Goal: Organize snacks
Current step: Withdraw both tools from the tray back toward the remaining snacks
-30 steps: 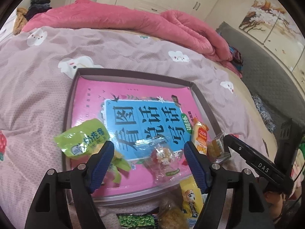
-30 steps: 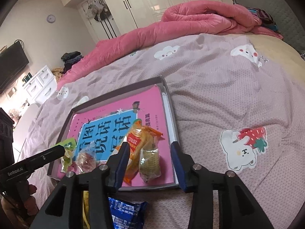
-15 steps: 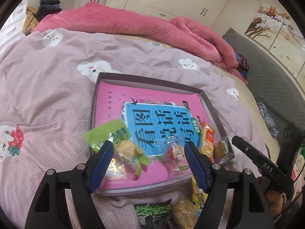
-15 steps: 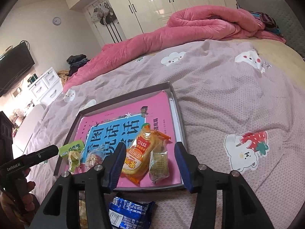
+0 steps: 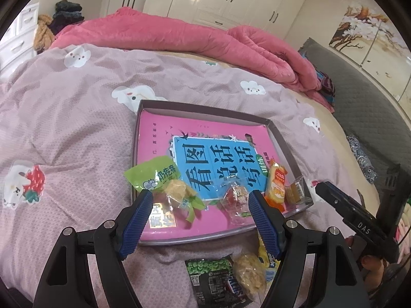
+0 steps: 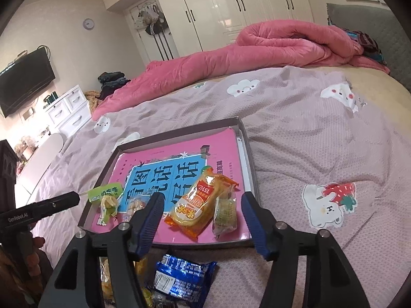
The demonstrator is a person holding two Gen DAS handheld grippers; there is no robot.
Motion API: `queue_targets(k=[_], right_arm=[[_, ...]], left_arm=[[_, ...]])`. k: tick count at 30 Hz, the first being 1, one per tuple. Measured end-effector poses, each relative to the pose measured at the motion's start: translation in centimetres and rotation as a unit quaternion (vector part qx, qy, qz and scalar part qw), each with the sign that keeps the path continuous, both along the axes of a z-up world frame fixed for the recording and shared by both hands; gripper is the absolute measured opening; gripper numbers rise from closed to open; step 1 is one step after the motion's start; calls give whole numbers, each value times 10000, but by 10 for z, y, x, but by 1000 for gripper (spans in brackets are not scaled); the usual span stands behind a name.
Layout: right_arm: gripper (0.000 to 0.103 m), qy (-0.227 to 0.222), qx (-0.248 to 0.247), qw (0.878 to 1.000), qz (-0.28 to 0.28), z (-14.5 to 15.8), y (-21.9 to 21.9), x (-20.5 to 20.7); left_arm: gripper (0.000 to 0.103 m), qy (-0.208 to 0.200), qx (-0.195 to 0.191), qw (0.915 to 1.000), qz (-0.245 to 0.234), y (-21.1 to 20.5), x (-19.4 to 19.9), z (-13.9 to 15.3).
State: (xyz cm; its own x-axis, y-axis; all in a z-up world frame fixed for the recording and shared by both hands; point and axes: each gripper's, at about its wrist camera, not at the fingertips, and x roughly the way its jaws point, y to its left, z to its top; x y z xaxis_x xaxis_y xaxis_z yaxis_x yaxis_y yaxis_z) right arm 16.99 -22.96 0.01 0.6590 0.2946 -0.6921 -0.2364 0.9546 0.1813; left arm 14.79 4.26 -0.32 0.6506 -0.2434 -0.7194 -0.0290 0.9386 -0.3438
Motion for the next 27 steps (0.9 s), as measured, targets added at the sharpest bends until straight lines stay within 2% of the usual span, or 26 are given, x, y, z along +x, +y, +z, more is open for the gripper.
queue_targets(k=[10, 27], right_arm=[[68, 65, 57, 10000, -34, 0, -3, -12], [74, 138, -84, 9998, -69, -3, 1, -37]], left_arm=[[79, 182, -80, 9998, -50, 1, -11, -1], [79, 315, 200, 9993, -81, 0, -36, -4]])
